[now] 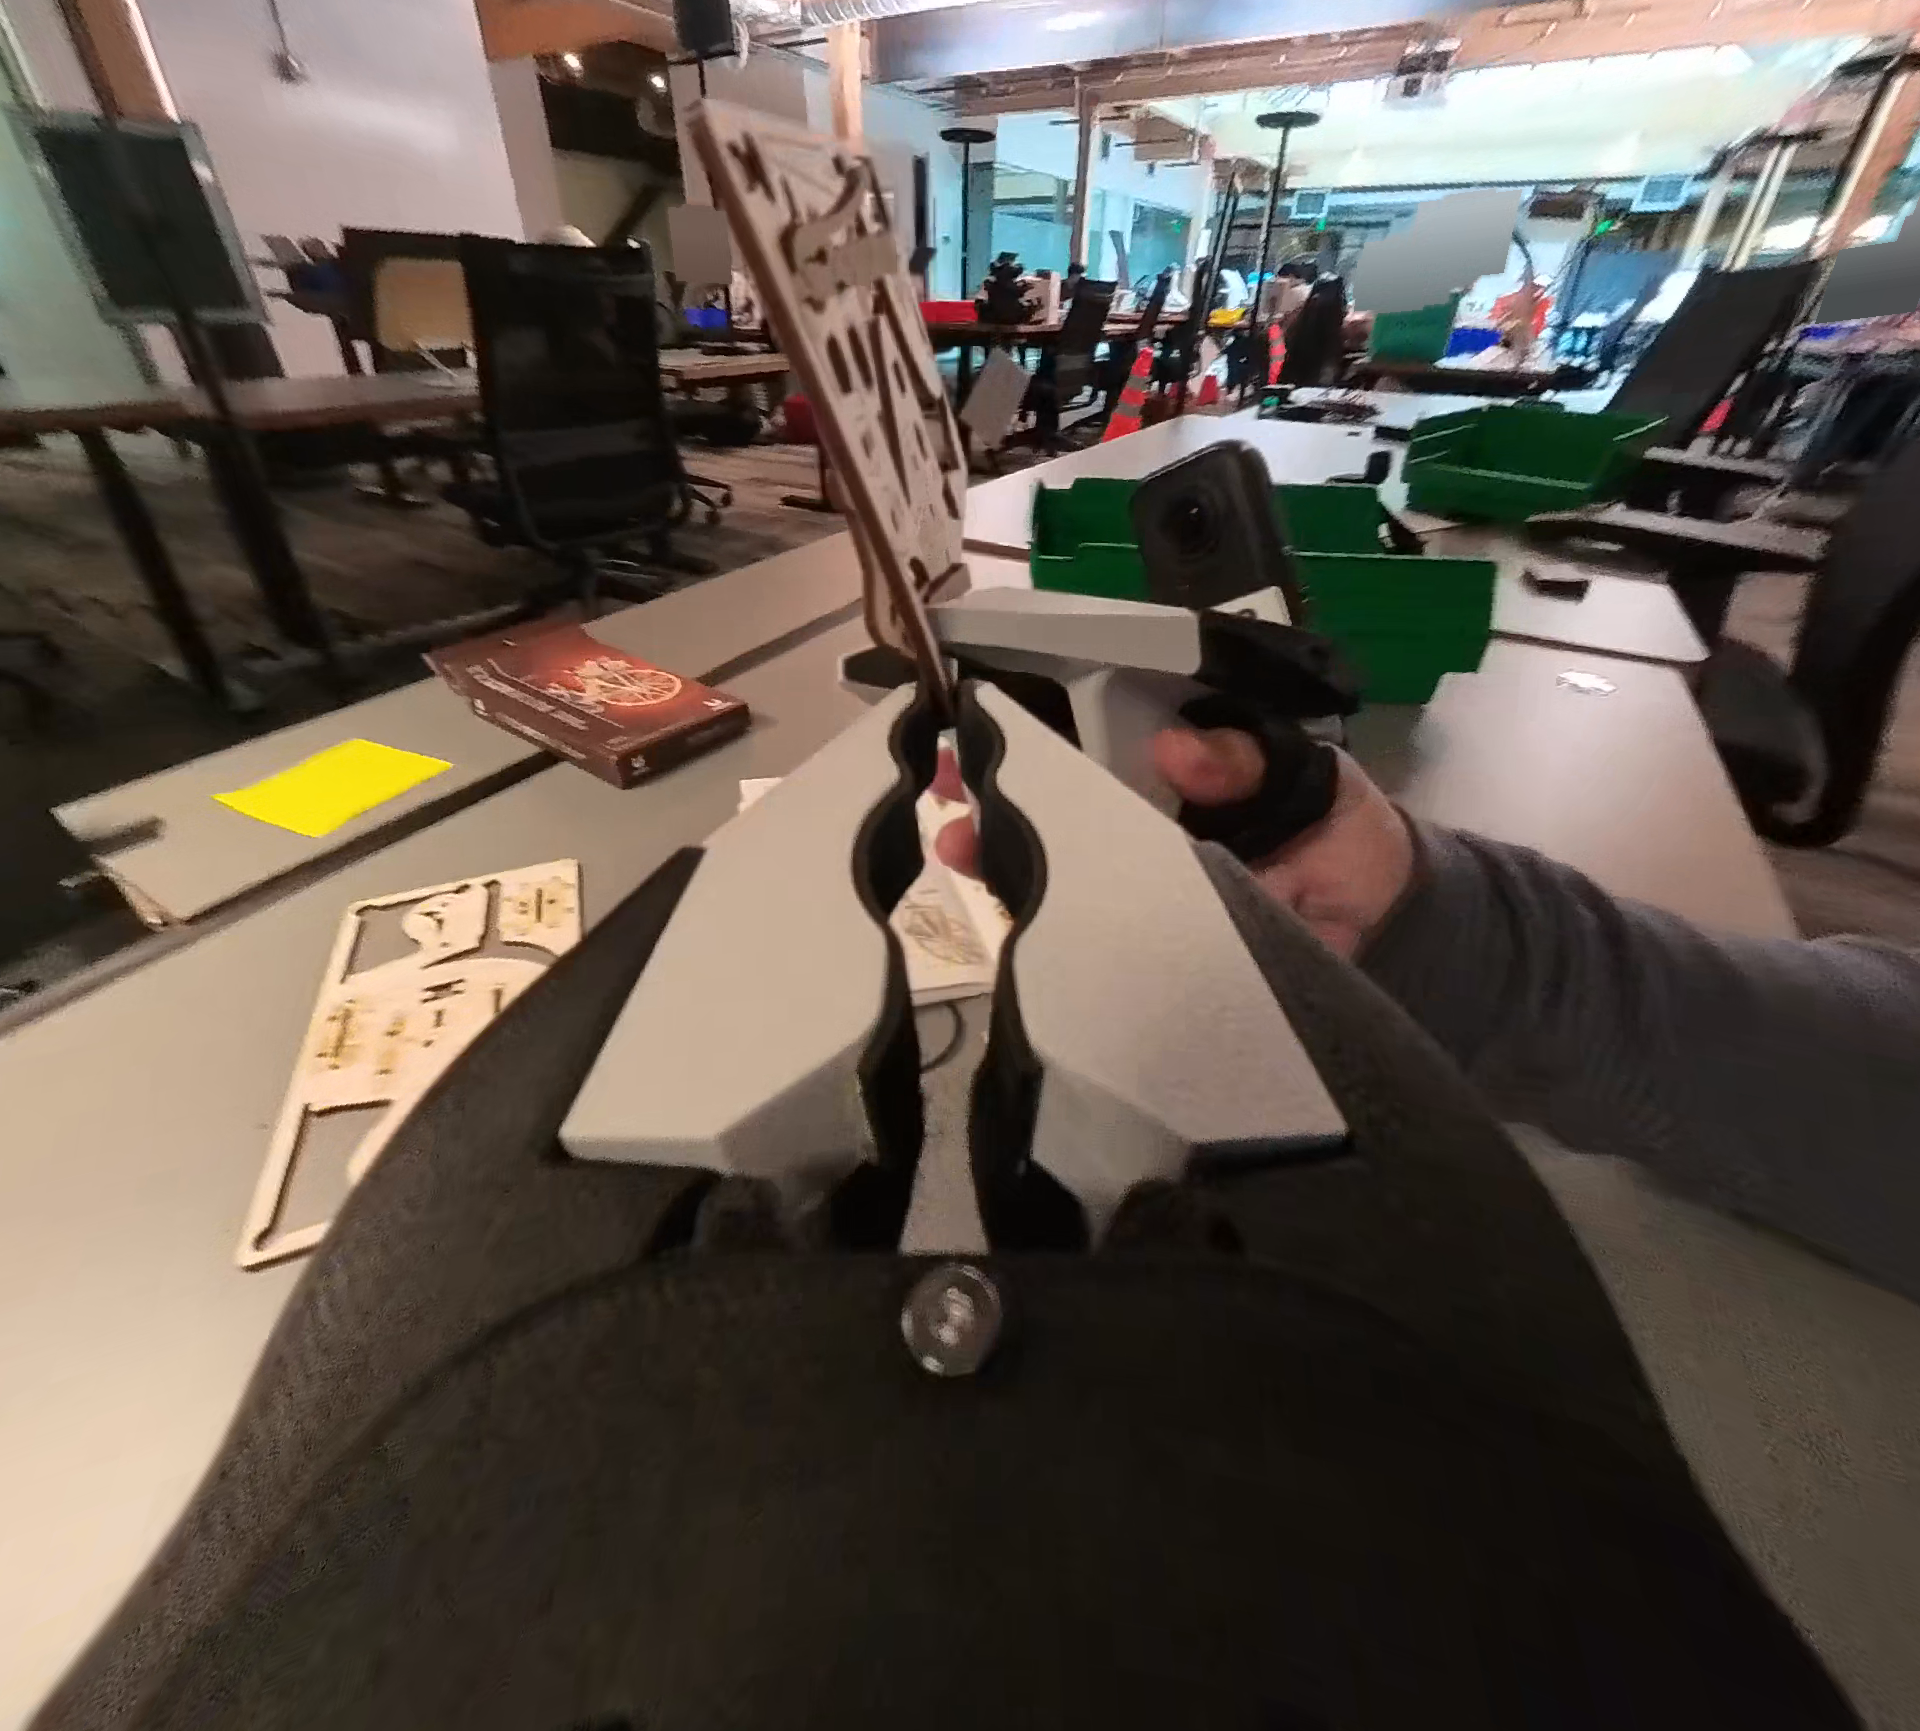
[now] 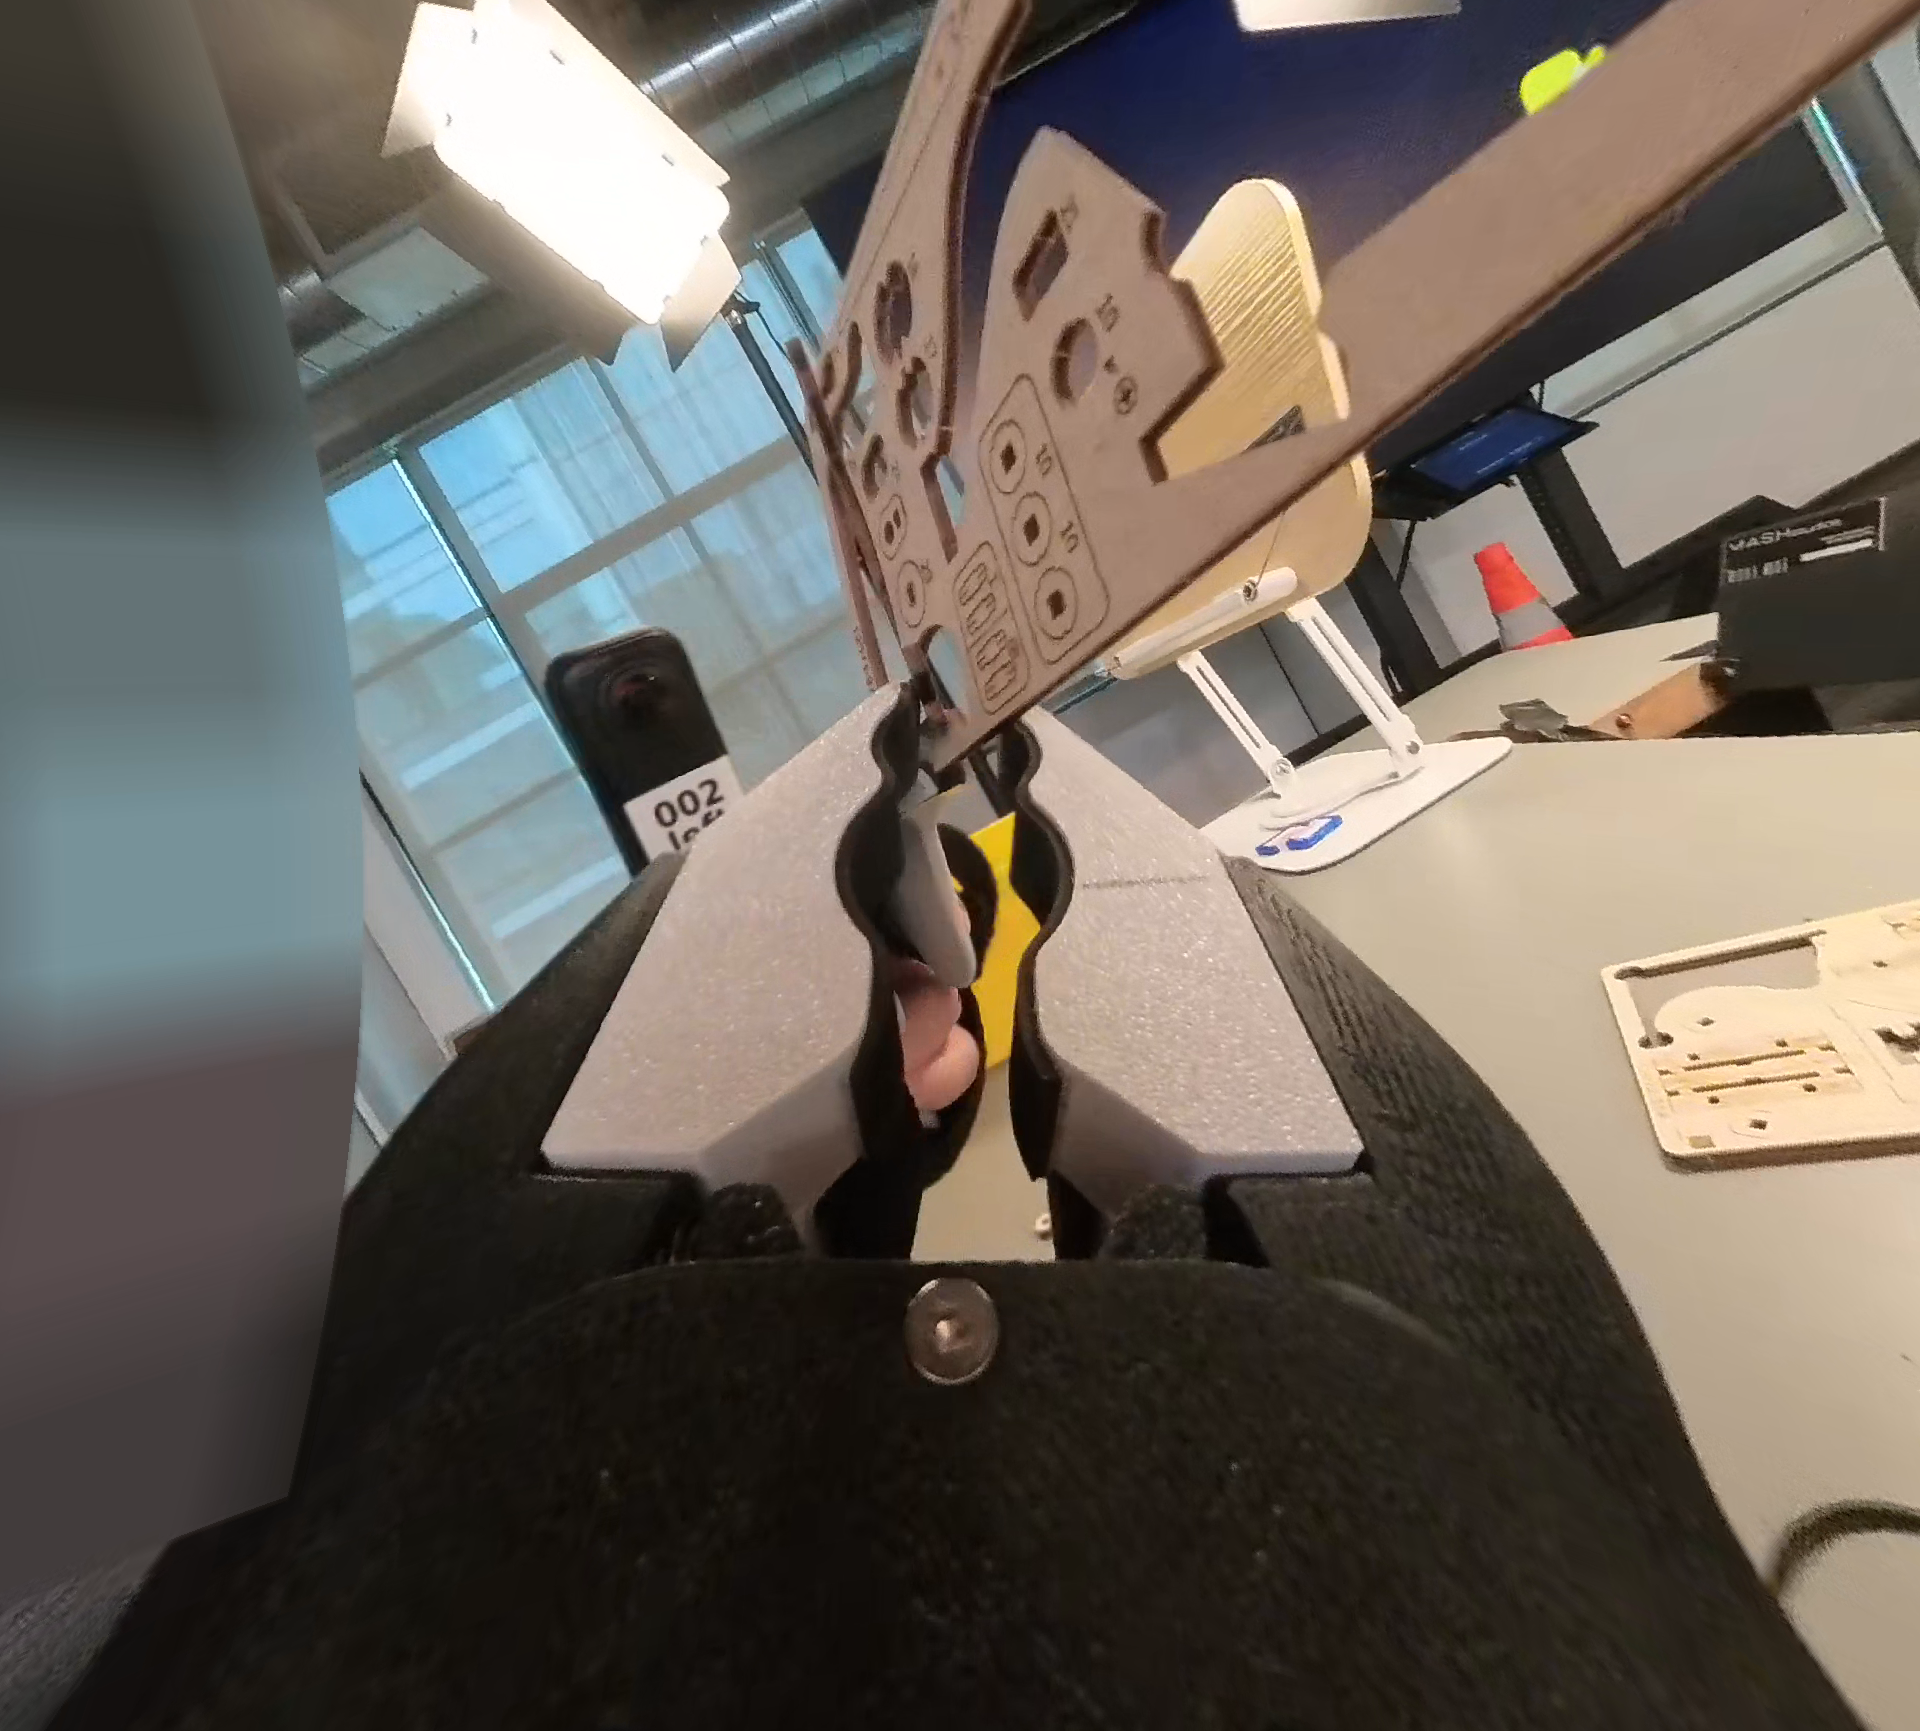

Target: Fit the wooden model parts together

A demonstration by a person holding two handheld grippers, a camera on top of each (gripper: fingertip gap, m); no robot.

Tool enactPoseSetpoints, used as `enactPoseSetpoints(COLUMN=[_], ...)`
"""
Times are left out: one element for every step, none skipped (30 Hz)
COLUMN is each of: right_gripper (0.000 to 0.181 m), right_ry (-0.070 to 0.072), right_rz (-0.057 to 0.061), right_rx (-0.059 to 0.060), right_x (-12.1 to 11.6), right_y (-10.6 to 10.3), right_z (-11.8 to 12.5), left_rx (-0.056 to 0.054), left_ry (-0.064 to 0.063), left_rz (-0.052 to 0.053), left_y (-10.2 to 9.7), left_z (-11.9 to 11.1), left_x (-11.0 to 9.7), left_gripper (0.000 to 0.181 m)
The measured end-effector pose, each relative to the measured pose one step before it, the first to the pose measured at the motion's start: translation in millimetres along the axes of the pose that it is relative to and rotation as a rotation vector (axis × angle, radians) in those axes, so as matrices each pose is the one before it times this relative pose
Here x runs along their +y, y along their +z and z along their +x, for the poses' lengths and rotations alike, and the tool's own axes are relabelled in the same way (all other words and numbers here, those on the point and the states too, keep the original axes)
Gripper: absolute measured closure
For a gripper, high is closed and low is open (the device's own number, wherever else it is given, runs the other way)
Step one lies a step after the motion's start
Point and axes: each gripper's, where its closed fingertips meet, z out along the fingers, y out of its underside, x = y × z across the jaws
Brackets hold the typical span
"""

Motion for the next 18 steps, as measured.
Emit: enactPoseSetpoints(right_gripper=[0.169,0.169,0.168,0.164,0.161,0.159,0.156,0.155,0.154,0.154,0.153,0.151,0.15,0.149,0.148,0.148,0.147,0.143], right_ry=[0.0123,0.0167,0.0111,0.0044,-0.0148,-0.0259,-0.0373,-0.0377,-0.0263,-0.0124,-0.005,-0.0114,-0.0154,-0.0103,-0.0053,-0.001,-0.0032,-0.0102], right_rz=[0.0053,0.0018,0.0001,0.0029,0.0027,0.003,0.0038,-0.0006,-0.0058,-0.0063,-0.0067,-0.0029,-0.0028,-0.0056,-0.0078,-0.0101,-0.0097,-0.0097], right_rx=[-0.0001,-0.0001,0.0129,0.0289,0.0242,0.0329,0.0404,0.0378,0.0288,0.0155,0.0107,0.0186,0.0183,0.0127,0.0081,0.0075,0.0124,0.0221], right_x=[0.23,0.72,0.81,0.35,-0.06,-0.47,-0.54,0.08,0.59,0.55,0.6,0.26,0.38,0.64,0.73,1.12,1.28,1.31], right_y=[0.25,0.28,-0.04,-0.24,-0.46,-0.3,-0.23,-0.29,0.0,0.27,0.16,0.02,-0.12,-0.07,0.14,0.12,-0.08,-0.66], right_z=[0.38,1.12,3.14,4.84,3.3,3.48,3.72,3.1,2.36,1.27,1.02,2.15,1.87,1.29,1.1,1.27,2.21,3.47], left_rx=[-0.0123,-0.0167,-0.0261,-0.0326,-0.0158,-0.0047,0.002,0.0095,0.0089,0.0069,0.0015,-0.0021,-0.0023,-0.003,-0.0011,-0.0012,-0.0103,-0.0325], left_ry=[0.0266,0.0184,0.0294,0.0227,0.0051,-0.0439,-0.0561,-0.0489,-0.0377,-0.0186,-0.01,-0.0158,-0.011,-0.01,-0.0148,-0.0136,-0.0124,-0.0136], left_rz=[-0.0006,-0.012,-0.0196,-0.0213,-0.0037,-0.0017,0.009,0.0058,0.0006,0.0025,-0.0023,-0.0022,-0.0017,0.0008,0.0002,-0.0022,-0.0003,0.0026], left_y=[-0.26,0.0,0.46,0.62,0.47,1.14,0.9,0.66,0.57,-0.03,-0.06,0.14,0.36,0.08,0.16,0.27,-0.04,-0.9], left_z=[-0.49,-1.48,-2.37,-3.34,-1.45,-1.04,-1.7,-1.14,-0.85,-0.57,-1.03,-1.24,-0.75,-0.77,-0.81,-1.0,-2.6,-6.44], left_x=[0.36,1.45,2.21,2.46,0.62,1.3,0.99,1.41,1.47,0.56,0.8,0.65,0.88,0.84,0.91,1.31,0.88,0.3], left_gripper=[0.179,0.179,0.179,0.18,0.18,0.18,0.18,0.18,0.18,0.18,0.18,0.18,0.18,0.18,0.18,0.18,0.18,0.18])
